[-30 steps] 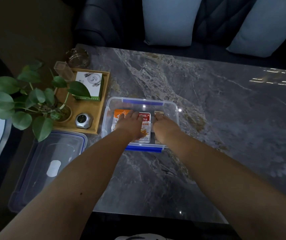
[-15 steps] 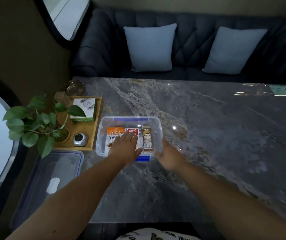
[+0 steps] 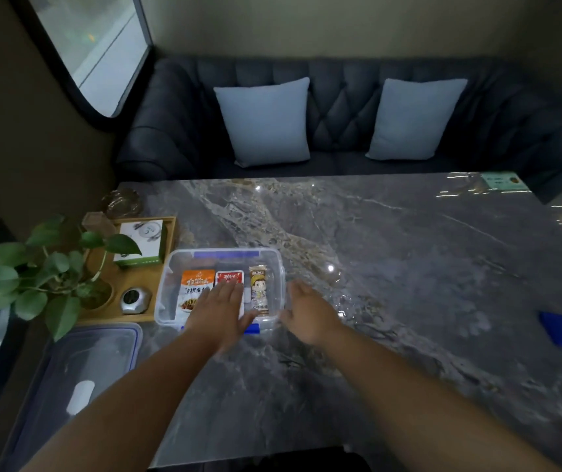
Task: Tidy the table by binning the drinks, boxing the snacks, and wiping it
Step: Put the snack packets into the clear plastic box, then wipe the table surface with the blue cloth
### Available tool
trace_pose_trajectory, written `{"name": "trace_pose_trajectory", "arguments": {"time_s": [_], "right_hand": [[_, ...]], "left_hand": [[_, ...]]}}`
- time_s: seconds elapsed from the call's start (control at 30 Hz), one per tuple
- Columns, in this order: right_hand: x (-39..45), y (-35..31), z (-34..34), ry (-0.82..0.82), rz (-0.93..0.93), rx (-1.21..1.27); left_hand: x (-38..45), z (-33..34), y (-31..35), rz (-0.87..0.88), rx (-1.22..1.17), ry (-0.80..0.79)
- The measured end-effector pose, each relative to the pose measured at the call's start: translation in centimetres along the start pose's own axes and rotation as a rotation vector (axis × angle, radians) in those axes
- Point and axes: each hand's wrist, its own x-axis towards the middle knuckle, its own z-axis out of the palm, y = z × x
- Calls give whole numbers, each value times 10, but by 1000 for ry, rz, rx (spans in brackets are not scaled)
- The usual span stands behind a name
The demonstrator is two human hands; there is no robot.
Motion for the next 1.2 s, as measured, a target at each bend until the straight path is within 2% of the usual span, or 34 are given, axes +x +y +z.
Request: {"name": "trace_pose_trajectory", "arguments": {"time_s": [0.17,0.27,0.43,0.9,1.2], "right_hand": [[2,34,-33,178,-59,-256],[-4,51,-55,266,-41,-304],[-28,86,-77,326,39,-350],[-135,229,-105,377,288,-253],[-209,386,-122,373,389,-181]], "left_hand": [[25,-31,53,185,38,52],[41,-46,86,244,63,75],[63,-67,137,334,90,103],[80,-45,285,599,108,74],[90,-10,408,642,17,29]]}}
